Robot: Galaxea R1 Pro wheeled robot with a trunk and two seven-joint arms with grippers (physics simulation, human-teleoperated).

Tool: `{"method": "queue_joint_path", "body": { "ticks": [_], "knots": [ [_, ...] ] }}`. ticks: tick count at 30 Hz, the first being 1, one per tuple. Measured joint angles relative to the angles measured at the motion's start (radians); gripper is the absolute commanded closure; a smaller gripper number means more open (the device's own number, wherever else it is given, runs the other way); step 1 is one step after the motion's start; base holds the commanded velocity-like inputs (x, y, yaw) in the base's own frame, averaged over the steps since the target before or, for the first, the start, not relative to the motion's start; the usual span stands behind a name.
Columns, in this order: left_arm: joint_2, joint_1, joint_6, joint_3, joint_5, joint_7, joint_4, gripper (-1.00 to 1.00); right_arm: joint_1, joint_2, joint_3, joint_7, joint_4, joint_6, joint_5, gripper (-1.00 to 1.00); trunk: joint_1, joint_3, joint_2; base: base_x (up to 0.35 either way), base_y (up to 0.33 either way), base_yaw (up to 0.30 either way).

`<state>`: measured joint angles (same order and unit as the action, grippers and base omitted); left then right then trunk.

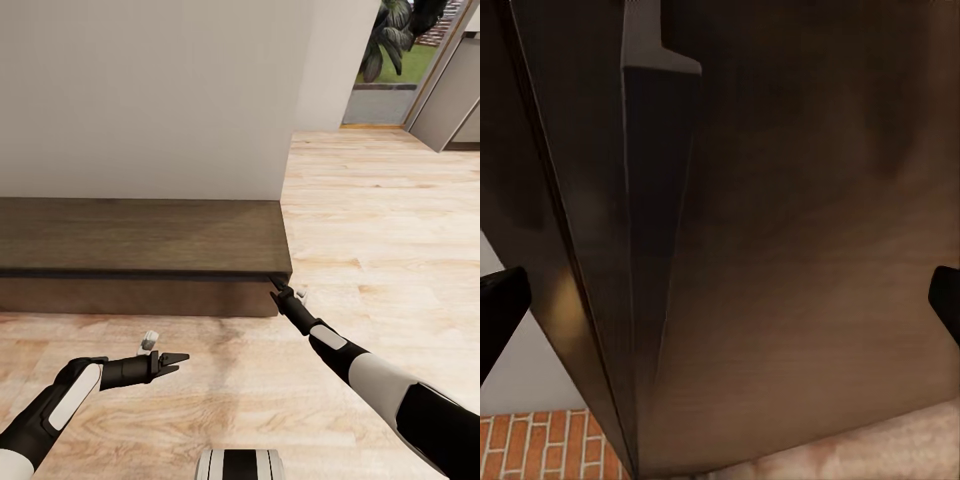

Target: Place each of the two pumpkins and all three candles from the living room inside a cabinet in the living room (use any cabinet), then make sure every cabinet is closed, and position the cauldron so it is next to a table in the living room.

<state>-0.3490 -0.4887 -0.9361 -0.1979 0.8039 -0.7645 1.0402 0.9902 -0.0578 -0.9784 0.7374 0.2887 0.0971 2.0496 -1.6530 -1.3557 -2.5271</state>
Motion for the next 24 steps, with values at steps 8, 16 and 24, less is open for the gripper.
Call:
{"method": "queue_joint_path", "body": {
  "ticks": [8, 16, 24],
  "knots": [
    [0.001, 0.000, 0.000, 0.000, 0.000, 0.000, 0.000, -1.00, 0.000, 0.000, 0.000, 0.000, 0.001, 0.000, 0.000, -1.00, 0.000, 0.000, 0.000, 0.024, 0.000, 0.000],
    [0.002, 0.000, 0.000, 0.000, 0.000, 0.000, 0.000, -1.00, 0.000, 0.000, 0.000, 0.000, 0.001, 0.000, -0.005, 1.00, 0.000, 0.000, 0.000, 0.000, 0.000, 0.000],
    [0.002, 0.000, 0.001, 0.000, 0.000, 0.000, 0.000, -1.00, 0.001, 0.000, 0.001, 0.016, 0.002, -0.010, -0.019, 1.00, 0.000, 0.000, 0.000, 0.000, 0.000, 0.000]
  ]
}}
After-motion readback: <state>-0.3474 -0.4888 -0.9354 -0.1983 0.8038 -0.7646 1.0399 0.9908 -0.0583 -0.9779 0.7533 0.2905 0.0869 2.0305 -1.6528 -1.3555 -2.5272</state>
